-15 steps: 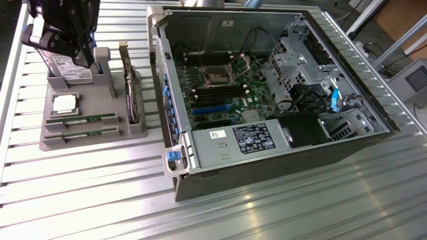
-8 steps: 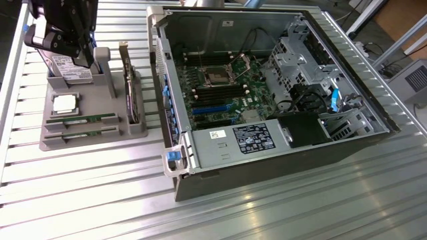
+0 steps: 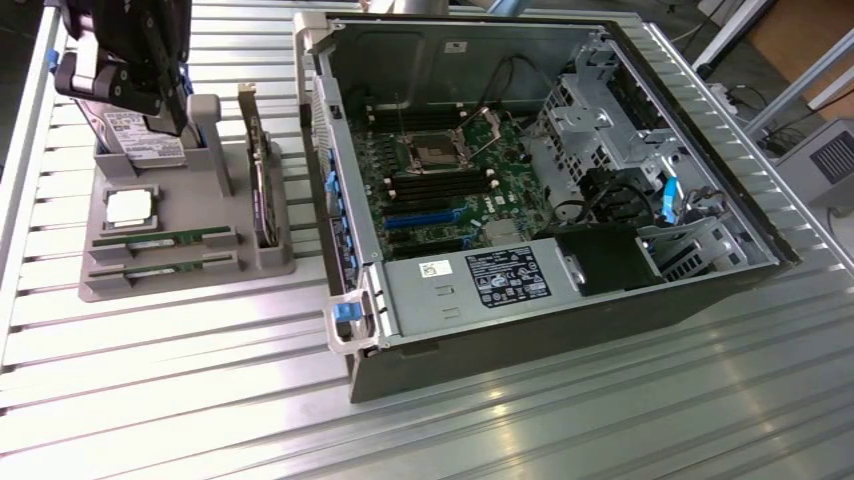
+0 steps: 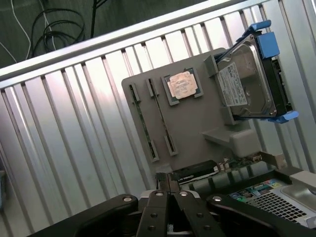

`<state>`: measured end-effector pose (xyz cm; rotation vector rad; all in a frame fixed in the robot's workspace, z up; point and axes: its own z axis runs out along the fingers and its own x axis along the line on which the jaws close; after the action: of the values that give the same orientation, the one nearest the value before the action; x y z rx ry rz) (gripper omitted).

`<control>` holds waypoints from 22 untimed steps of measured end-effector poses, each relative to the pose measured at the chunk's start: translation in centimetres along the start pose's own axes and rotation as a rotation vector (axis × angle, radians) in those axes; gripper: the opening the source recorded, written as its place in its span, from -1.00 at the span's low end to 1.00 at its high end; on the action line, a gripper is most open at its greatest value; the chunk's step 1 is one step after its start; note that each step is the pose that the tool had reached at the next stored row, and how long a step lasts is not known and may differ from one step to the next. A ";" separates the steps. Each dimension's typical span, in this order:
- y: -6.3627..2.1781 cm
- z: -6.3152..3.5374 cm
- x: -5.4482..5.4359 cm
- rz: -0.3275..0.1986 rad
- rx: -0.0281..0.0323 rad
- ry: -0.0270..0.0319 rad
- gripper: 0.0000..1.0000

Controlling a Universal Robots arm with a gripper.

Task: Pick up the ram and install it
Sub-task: 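Pick up the ram and move it above insertion slot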

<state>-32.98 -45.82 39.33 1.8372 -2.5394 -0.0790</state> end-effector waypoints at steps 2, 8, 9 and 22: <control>0.00 0.00 0.0 -0.020 -0.0005 0.0008 -0.80; 0.00 0.00 0.0 -0.063 -0.0015 0.0027 -0.80; 0.00 0.00 0.0 -0.071 -0.0017 0.0031 -0.80; 0.00 0.00 0.0 -0.228 -0.0055 0.0101 -0.80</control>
<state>-32.98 -45.83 39.33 2.1102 -2.3100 -0.0772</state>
